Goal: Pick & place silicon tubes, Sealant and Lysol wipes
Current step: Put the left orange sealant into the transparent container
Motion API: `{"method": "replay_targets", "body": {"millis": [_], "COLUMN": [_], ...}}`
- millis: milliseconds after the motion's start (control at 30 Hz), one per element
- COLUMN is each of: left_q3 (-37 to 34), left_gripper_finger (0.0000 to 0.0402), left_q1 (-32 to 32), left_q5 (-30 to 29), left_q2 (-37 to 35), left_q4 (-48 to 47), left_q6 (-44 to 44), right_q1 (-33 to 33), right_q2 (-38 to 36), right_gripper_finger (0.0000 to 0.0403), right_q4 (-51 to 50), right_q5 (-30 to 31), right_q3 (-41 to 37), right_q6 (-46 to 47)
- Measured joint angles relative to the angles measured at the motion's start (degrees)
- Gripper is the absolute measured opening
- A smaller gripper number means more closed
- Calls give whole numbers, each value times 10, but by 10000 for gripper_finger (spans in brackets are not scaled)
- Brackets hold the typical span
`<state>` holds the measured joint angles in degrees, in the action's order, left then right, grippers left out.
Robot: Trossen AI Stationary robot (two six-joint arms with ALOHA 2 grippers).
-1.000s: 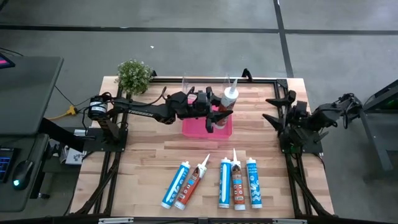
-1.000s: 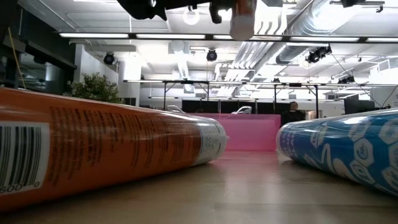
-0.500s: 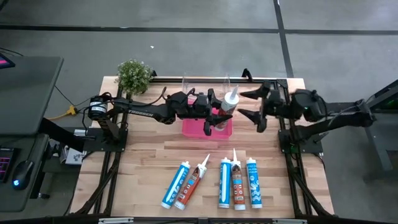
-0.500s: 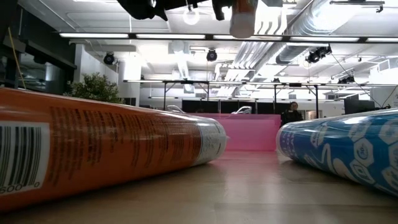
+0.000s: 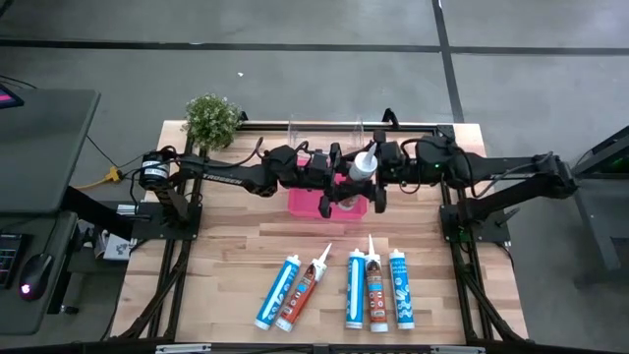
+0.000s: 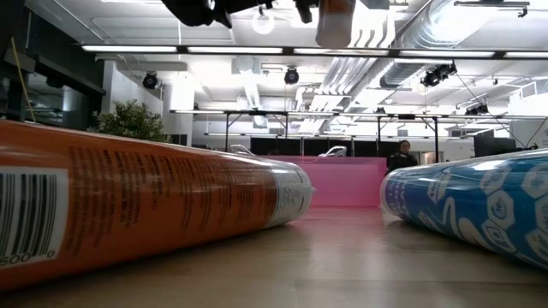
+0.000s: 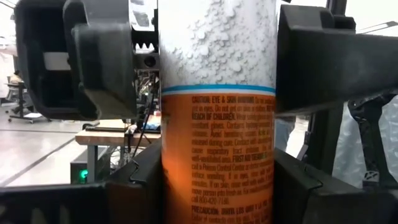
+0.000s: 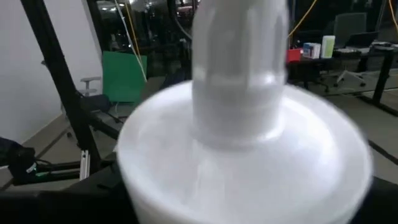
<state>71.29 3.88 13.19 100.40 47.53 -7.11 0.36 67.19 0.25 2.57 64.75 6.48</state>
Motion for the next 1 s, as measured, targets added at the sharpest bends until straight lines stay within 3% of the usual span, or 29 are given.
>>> {"method": "replay_targets", "body": {"millis": [133, 267, 500, 667, 867, 1000], "left_q3": [0, 0, 0, 0, 1, 1], "left_gripper_finger": [182, 179, 165, 168, 314, 374], "left_q1": [0, 0, 0, -2, -1, 2], "left_q5": [6, 6, 5, -27, -94, -123], "left_q2": [0, 0, 0, 0, 0, 0], "left_q4": [1, -1, -2, -10, -43, -67], "left_q6": [0, -3, -7, -28, -63, -76], "right_q1": [0, 0, 0, 0, -1, -15], "right_q2": [1, -1, -1, -2, -3, -14], "right_gripper_finger": [262, 183, 179, 178, 178, 178], "right_q4": [1, -1, -9, -16, -55, -85], "right_q5": [8, 9, 9, -3, 12, 8], "right_q3": [2, 2, 2, 2, 0, 0], "right_q6": [1, 0, -3, 4, -16, -23]}}
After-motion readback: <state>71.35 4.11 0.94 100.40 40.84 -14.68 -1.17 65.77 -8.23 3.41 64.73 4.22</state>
